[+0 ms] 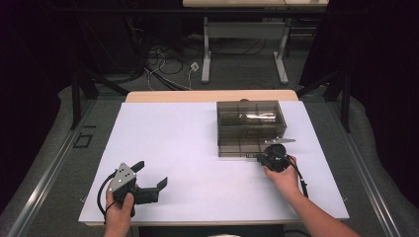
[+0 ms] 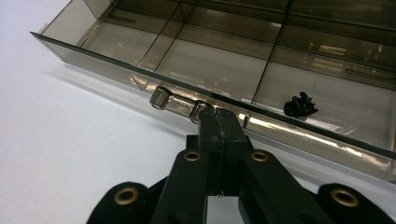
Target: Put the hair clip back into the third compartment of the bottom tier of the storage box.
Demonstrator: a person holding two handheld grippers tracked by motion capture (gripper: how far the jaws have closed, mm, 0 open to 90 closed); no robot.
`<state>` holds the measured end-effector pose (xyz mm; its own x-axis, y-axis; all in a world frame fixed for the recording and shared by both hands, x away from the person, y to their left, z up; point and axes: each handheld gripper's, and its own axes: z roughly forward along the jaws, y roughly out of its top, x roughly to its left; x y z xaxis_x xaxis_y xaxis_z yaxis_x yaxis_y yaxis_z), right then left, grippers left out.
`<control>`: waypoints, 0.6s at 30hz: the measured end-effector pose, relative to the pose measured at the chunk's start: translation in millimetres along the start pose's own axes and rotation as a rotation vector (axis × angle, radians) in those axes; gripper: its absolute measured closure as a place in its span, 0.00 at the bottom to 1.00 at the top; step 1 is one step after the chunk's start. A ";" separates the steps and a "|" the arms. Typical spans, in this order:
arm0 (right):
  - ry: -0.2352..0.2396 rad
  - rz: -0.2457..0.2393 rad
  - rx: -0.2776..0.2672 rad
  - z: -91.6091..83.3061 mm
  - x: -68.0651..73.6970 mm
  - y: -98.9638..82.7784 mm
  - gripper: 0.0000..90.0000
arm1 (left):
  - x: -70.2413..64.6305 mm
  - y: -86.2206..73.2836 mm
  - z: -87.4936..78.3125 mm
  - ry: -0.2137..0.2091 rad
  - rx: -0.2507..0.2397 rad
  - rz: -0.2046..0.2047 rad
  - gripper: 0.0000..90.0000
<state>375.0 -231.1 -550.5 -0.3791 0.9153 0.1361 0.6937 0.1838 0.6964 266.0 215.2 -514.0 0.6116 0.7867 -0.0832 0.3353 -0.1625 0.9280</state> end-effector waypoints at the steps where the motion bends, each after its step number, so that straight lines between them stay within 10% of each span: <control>1: 0.007 -0.002 0.000 0.2 -0.4 0.4 1.00 | -0.1 0.0 0.0 0.001 0.000 0.001 0.00; 18: -0.012 0.021 -0.018 6.3 -3.4 8.9 1.00 | -0.3 -0.2 -0.5 0.001 0.000 0.001 0.00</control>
<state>386.3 -230.3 -549.2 -0.3571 0.9232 0.1422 0.6905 0.1584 0.7058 265.4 215.3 -514.0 0.6111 0.7873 -0.0820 0.3348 -0.1632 0.9280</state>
